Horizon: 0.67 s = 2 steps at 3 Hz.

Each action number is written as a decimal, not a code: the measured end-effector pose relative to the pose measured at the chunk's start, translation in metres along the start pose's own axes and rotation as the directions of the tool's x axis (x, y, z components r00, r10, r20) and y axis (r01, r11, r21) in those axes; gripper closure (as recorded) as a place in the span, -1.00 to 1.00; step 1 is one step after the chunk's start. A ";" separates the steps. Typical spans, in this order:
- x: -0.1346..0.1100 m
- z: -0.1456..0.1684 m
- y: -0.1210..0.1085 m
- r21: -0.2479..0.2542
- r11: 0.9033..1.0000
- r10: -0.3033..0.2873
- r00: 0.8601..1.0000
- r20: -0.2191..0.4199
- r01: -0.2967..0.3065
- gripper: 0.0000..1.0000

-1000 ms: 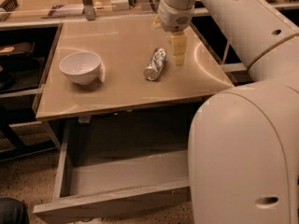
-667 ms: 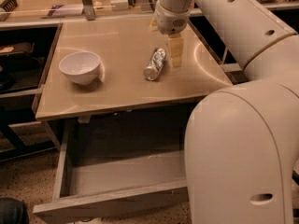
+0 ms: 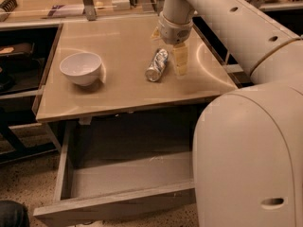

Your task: Place redbull can into top drawer

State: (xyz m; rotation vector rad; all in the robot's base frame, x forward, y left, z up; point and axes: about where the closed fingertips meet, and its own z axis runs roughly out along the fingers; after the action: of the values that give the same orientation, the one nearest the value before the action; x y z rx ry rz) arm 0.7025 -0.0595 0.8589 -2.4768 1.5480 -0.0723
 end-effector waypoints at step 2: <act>-0.003 0.005 -0.010 -0.015 1.000 -0.019 1.000 0.002 0.019 -1.00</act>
Offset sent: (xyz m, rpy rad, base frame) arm 0.0155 0.0112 0.0039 -0.0376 0.0591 0.0508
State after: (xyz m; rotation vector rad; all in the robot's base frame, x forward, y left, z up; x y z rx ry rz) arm 0.7107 -0.0518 0.8565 -2.5029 1.5304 -0.0613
